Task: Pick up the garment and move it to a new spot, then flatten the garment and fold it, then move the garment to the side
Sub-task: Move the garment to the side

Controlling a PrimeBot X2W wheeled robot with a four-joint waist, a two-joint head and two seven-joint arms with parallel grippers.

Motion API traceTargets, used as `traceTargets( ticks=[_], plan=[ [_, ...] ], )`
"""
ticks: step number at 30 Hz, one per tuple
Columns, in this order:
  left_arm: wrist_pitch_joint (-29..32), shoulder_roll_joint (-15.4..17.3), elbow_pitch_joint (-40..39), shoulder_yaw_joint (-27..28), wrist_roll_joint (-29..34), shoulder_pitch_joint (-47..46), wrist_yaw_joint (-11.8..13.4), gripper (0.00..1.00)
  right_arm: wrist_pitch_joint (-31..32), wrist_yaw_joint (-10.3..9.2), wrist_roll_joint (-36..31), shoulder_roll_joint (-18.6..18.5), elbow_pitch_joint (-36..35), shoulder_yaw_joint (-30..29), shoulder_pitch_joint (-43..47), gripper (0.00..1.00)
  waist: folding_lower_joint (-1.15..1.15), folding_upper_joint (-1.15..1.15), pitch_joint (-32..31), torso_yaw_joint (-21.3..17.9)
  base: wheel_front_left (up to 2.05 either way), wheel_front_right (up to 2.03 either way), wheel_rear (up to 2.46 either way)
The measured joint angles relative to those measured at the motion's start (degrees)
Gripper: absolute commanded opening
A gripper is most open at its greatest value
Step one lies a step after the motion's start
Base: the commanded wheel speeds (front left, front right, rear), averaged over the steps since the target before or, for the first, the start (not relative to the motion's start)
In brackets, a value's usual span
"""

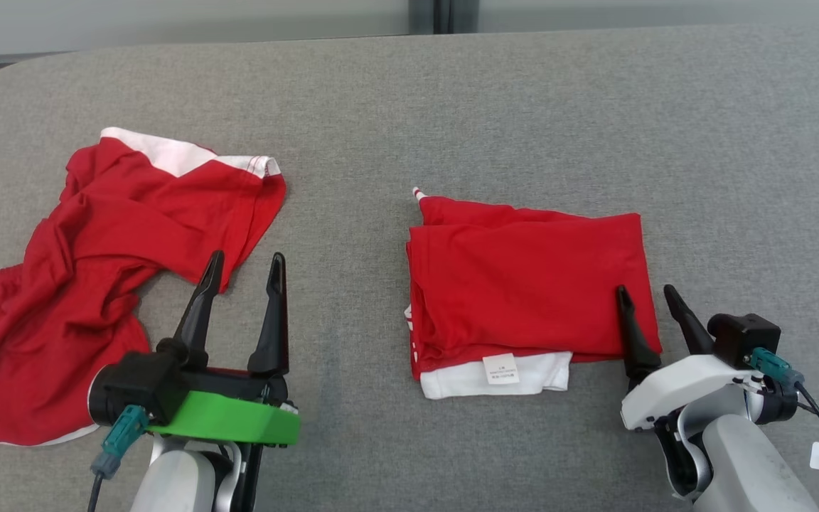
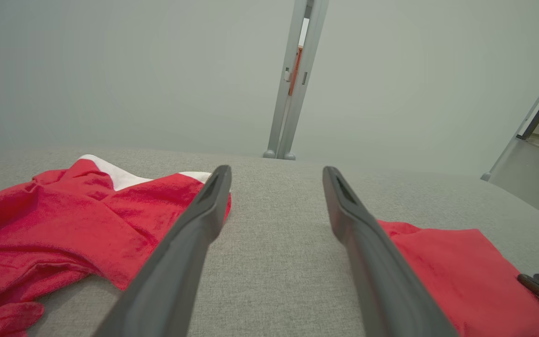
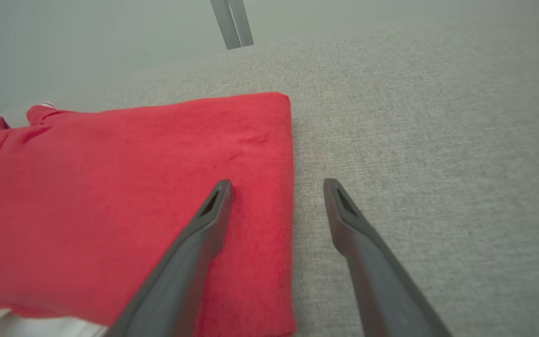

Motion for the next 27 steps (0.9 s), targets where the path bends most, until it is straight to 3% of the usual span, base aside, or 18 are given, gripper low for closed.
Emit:
traceTargets(
  ticks=[9,10,11,17,27],
  plan=[
    [0.0,0.0,0.6,0.2,0.5,-0.2,0.3,1.0,-0.2,0.0,4.5,-0.6,6.0,2.3,-4.0,1.0,0.0,0.0,1.9,1.8,0.0,0.0,0.0],
    [0.0,0.0,0.7,0.2,0.5,-0.2,0.3,1.0,-0.2,0.0,4.7,-0.7,6.8,2.8,-4.5,0.29,0.0,0.0,1.9,1.8,0.0,0.0,0.0],
    [0.0,0.0,0.7,0.2,0.5,-0.2,0.3,1.0,-0.2,0.0,4.7,-0.9,7.4,3.5,-5.0,0.0,0.0,0.0,1.9,1.6,0.0,0.0,0.0],
    [0.0,0.0,-0.5,0.3,0.6,-0.9,0.3,1.0,-0.1,0.05,1.0,-2.9,6.8,6.7,-6.9,0.0,0.0,0.0,2.0,-0.1,0.0,0.0,0.0],
    [0.0,0.0,-2.5,-0.9,2.6,-4.0,-0.2,1.0,-0.1,0.05,-3.3,-11.9,4.1,7.8,-12.1,0.0,0.0,0.0,4.2,-5.1,0.0,0.0,0.0]
  ],
)
